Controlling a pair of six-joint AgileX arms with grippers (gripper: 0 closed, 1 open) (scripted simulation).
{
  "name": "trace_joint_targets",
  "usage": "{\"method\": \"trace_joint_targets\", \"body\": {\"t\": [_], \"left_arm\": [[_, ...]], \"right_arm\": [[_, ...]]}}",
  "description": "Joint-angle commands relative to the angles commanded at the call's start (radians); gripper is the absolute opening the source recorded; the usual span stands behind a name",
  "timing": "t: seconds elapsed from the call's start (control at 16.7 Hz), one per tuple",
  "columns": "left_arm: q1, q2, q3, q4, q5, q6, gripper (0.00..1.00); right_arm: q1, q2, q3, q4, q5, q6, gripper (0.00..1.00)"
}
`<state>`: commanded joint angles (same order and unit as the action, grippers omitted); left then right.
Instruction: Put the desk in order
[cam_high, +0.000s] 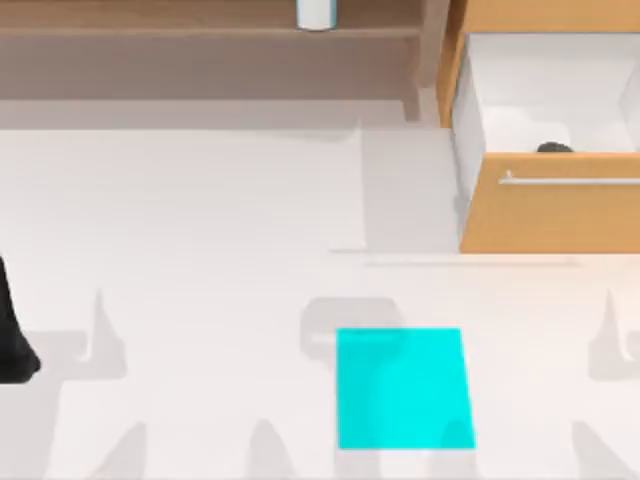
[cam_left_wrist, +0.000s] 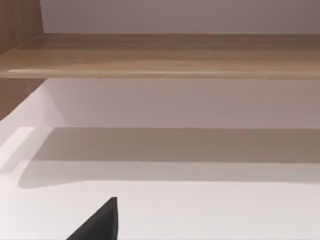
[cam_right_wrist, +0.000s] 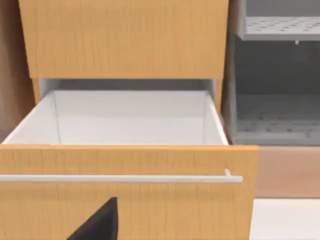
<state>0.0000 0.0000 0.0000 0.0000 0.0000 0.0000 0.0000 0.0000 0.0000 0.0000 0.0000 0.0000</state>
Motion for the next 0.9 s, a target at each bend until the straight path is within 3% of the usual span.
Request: {"method": "trace_joint_targets", "body": {"t": [0.42, 0.9], "left_arm": [[0.0, 0.0, 0.0, 0.0, 0.0, 0.0, 1.0], [0.0, 0.0, 0.0, 0.0, 0.0, 0.0, 1.0]], "right_arm": [[0.01, 0.152, 0.153, -0.09, 0.004, 0.008, 1.0], [0.053, 0.905, 0.838, -0.466, 0.004, 0.057, 1.0]]}}
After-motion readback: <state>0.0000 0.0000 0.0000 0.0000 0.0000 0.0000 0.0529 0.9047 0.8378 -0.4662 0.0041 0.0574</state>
